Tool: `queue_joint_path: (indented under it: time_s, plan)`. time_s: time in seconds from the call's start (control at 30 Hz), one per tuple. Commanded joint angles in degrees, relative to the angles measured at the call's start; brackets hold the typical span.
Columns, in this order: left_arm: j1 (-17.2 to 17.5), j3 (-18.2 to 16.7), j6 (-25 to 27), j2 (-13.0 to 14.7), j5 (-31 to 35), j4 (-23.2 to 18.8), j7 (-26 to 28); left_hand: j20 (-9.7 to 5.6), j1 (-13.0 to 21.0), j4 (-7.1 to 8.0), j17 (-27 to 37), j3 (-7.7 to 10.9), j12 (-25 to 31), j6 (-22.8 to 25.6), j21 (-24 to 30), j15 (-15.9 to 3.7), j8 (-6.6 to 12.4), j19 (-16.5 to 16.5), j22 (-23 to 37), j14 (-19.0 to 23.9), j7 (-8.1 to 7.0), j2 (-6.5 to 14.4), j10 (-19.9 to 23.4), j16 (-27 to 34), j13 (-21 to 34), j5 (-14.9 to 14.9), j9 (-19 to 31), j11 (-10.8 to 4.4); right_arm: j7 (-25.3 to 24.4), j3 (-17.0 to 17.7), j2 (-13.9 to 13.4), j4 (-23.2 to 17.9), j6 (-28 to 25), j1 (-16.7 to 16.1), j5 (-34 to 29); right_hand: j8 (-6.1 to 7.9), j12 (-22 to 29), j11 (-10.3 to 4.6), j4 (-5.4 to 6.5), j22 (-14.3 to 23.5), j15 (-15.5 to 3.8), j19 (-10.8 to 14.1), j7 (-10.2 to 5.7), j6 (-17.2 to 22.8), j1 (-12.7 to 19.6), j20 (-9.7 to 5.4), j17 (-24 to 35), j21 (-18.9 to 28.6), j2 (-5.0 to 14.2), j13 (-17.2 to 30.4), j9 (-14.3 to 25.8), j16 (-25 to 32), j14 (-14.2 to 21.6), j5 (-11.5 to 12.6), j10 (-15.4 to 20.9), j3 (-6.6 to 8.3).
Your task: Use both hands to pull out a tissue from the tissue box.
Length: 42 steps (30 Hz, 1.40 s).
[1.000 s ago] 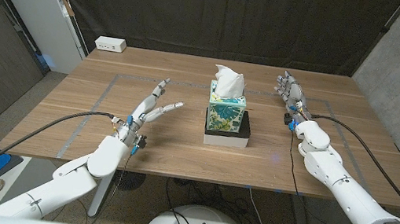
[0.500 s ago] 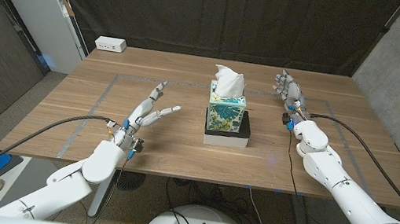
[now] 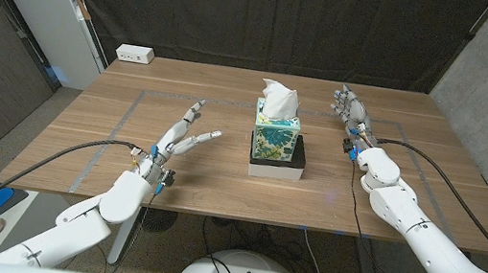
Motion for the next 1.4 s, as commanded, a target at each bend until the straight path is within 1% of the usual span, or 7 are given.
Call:
queue_joint_path:
  time_s: [0.03,0.27,0.4,0.73,0.9,1.17,1.4]
  plan:
    - [-2.65,1.58,0.27,0.33,0.34,0.38,-3.17,0.08,0.68,0.12,0.02,-0.32,0.35,-18.26,0.31,0.43,0.46,0.32,0.14,-5.97,0.25,0.07,-10.74,0.42,0.16,0.52,0.20,0.58,0.49,-0.04,-0.60,-1.36,0.66,-0.84,-0.50,-0.15,0.07,0.02,-0.38,0.13,0.18,0.27,0.05,0.73,0.40,0.10,0.15,-0.35,0.55,0.13,0.29,0.01,0.48,0.39,0.68,0.03]
    - [-4.96,2.85,-0.18,0.38,0.50,1.21,-5.09,0.17,1.09,0.11,0.01,-0.49,0.35,-18.08,0.31,0.54,0.47,0.48,0.13,-5.83,0.32,0.16,-10.54,0.37,0.15,0.53,0.19,0.82,0.60,-0.04,-1.10,-2.36,0.79,-1.41,-0.86,-0.16,0.06,0.00,-0.50,0.13,0.19,0.31,0.04,0.80,0.39,0.18,0.04,-0.37,0.52,0.13,0.29,-0.04,0.45,0.40,0.80,-0.01]
    - [-5.75,3.27,-0.36,0.30,0.37,1.48,-5.64,0.24,1.41,0.10,0.01,-0.61,0.34,-17.63,0.29,0.53,0.60,0.55,0.12,-5.73,-0.24,0.23,-10.42,0.33,0.15,0.53,0.20,0.68,0.54,0.02,-1.46,-3.28,0.99,-1.94,-1.13,-0.16,0.05,-0.01,-0.55,0.13,0.21,0.29,0.03,0.84,0.37,0.21,0.00,-0.39,0.50,0.13,0.29,-0.05,0.48,0.40,0.84,-0.04]
    - [-8.39,4.86,-1.48,-0.13,-0.18,3.06,-7.81,0.58,3.04,0.05,-0.02,-1.23,0.94,-15.03,0.77,0.45,1.42,2.50,0.11,-2.74,-0.68,0.41,-7.82,0.97,0.14,0.45,0.26,0.86,0.52,-0.02,-2.05,-4.93,1.49,-2.57,-2.08,-0.20,-0.03,0.10,-0.72,0.13,0.16,0.30,0.11,0.90,0.33,0.20,-0.17,-0.45,0.57,0.13,0.29,-0.09,0.52,0.43,0.91,-0.08]
    - [-9.89,5.69,-2.63,-0.53,-0.36,4.24,-8.76,0.73,3.66,0.06,-0.02,-1.59,1.12,-13.86,0.97,0.35,1.77,3.39,0.11,-1.31,-0.67,0.35,-6.76,1.17,0.14,0.39,0.28,1.08,0.23,-0.04,-2.32,-5.72,1.40,-2.88,-2.62,-0.22,-0.05,0.14,-0.78,0.13,0.18,0.37,0.09,0.92,0.31,0.21,-0.23,-0.44,0.59,0.13,0.29,-0.08,0.57,0.44,0.96,-0.10]
    - [-12.08,7.04,-3.17,-1.01,-0.56,5.73,-10.55,0.91,3.99,0.08,-0.01,-1.94,1.22,-13.19,1.09,0.26,1.92,3.99,0.12,-0.59,-0.59,0.19,-6.06,1.19,0.14,0.36,0.29,1.20,0.12,-0.05,-2.52,-6.38,1.84,-3.26,-3.24,-0.25,-0.03,0.07,-0.90,0.13,0.28,0.38,0.09,0.95,0.26,0.25,-0.35,-0.47,0.58,0.14,0.30,-0.07,0.72,0.44,1.17,-0.16]
    - [-13.62,8.08,-3.23,-1.17,-1.08,6.92,-12.19,0.88,4.27,0.09,-0.01,-2.18,1.33,-12.66,1.12,0.29,2.05,4.28,0.13,-0.38,-0.43,0.12,-5.45,1.08,0.15,0.35,0.30,1.32,0.20,-0.37,-3.01,-8.10,2.15,-3.61,-4.41,-0.25,-0.07,0.16,-0.98,0.13,0.31,0.40,0.11,1.01,0.22,0.25,-0.43,-0.49,0.61,0.14,0.30,-0.10,0.69,0.45,1.19,-0.18]
